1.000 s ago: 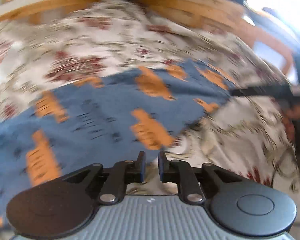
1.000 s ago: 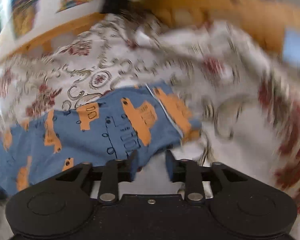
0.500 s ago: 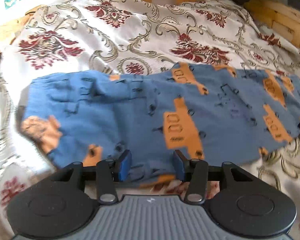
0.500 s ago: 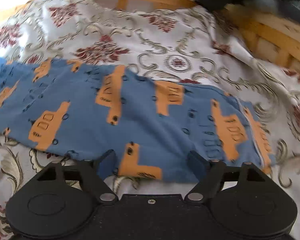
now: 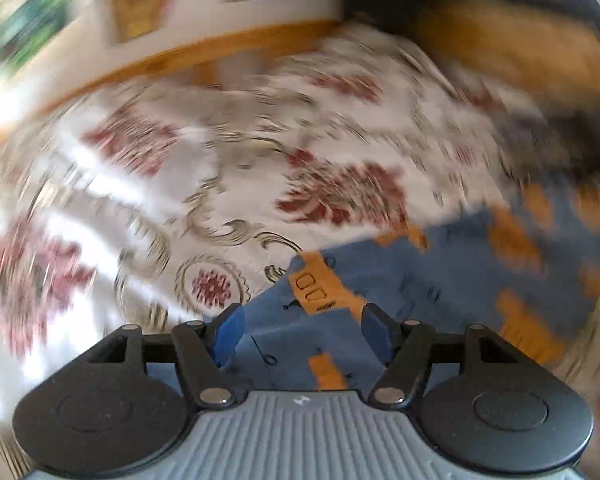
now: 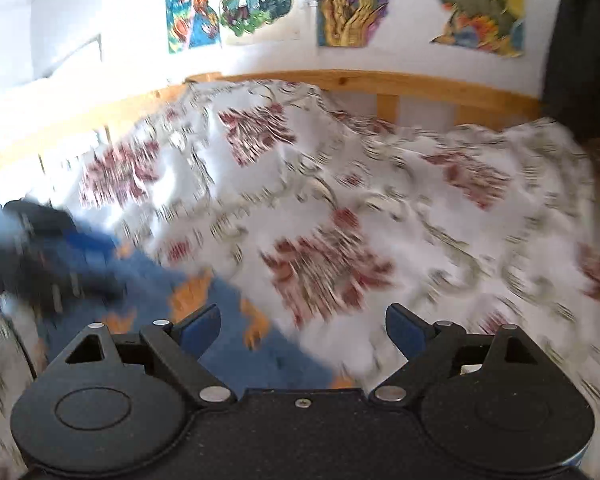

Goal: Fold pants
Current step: 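Grasp the folded pants edge with the left tool while the right tool grasps beside it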

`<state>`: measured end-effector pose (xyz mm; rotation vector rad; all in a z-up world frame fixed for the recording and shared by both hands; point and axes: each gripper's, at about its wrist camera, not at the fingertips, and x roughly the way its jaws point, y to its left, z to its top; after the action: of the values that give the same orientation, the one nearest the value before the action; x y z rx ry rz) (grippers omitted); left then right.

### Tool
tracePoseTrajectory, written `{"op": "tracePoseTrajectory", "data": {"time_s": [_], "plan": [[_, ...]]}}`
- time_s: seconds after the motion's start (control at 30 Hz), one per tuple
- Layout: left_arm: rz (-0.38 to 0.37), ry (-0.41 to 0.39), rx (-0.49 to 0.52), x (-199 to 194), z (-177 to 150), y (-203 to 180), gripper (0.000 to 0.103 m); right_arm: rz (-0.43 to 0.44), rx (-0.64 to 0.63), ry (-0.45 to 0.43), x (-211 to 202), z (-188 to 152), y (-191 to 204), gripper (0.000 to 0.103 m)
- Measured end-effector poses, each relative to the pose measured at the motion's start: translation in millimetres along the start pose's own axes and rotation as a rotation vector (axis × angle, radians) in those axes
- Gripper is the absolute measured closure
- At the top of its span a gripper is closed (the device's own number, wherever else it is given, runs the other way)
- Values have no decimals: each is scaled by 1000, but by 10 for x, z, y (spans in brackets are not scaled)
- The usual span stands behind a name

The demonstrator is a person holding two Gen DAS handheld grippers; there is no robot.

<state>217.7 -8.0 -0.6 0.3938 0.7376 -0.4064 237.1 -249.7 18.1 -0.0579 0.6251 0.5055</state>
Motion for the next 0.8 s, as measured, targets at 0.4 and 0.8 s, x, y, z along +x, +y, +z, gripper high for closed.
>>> {"op": "tracePoseTrajectory", "data": {"time_s": [0.4, 0.8], "plan": [[-41, 140, 324, 435, -143, -48, 101, 312, -57, 170, 943, 288, -87, 71], [-8, 34, 264, 158, -443, -189, 102, 512, -150, 327, 1602, 438, 242, 68]]}}
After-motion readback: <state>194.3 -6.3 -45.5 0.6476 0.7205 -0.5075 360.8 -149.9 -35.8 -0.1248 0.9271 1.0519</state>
